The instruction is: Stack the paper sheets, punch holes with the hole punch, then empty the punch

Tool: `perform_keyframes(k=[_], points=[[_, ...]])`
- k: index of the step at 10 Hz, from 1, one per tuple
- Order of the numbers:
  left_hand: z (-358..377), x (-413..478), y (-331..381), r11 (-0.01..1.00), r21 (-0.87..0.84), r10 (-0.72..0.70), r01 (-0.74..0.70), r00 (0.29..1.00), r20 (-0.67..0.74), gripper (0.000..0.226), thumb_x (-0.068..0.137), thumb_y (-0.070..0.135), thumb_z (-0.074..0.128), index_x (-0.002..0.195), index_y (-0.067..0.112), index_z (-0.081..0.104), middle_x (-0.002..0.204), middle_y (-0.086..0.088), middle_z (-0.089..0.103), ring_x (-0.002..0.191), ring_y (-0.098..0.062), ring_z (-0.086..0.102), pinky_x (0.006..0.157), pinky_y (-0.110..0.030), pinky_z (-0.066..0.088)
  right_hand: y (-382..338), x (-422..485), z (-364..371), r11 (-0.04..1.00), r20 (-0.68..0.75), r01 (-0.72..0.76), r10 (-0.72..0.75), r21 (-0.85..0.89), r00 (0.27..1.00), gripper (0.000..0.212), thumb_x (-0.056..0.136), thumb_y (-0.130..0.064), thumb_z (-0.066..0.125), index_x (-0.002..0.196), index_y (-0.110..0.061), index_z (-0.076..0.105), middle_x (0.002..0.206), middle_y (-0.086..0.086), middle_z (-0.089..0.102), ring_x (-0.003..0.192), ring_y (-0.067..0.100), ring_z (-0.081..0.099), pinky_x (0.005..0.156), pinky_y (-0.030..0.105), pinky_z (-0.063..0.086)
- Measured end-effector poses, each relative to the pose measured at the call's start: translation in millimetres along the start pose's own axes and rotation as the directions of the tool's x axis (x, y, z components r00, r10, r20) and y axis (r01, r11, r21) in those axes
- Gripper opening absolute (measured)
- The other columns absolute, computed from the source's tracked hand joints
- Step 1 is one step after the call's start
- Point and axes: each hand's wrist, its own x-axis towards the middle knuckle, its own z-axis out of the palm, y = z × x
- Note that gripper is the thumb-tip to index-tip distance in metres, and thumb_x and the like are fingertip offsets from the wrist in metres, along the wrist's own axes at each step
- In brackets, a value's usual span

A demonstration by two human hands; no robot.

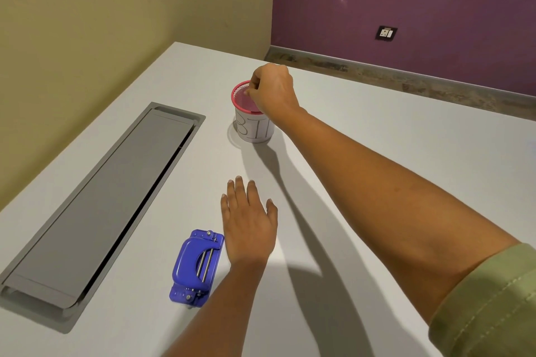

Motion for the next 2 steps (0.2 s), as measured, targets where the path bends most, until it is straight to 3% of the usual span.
perform_keyframes(k=[1,2], points=[[-0.7,0.2,0.5,1.0,-0.014,0.004,-0.004,1.0,-0.004,0.051,0.094,0.033,0.037,0.137,0.006,0.038,0.149,-0.017,0.033,0.141,-0.03,0.024,0.116,-0.043,0.018,1.4,-2.7,0.7,1.0,0.044,0.012,-0.012,0.001,0.999,0.024,0.087,-0.008,0.057,0.109,-0.005,0.067,0.114,0.014,0.064,0.106,0.028,0.06,0.086,0.032,0.05],[-1.6,-0.4,-0.2,1.0,-0.009,-0.014,0.013,1.0,-0.004,0.051,0.094,0.034,0.034,0.138,0.008,0.035,0.151,-0.015,0.03,0.143,-0.029,0.021,0.117,-0.041,0.015,-1.5,-11.3,-1.5,0.998,0.034,0.036,-0.037,0.045,0.999,0.032,0.09,-0.024,0.055,0.117,-0.009,0.062,0.12,0.012,0.063,0.111,0.028,0.056,0.089,0.034,0.047]])
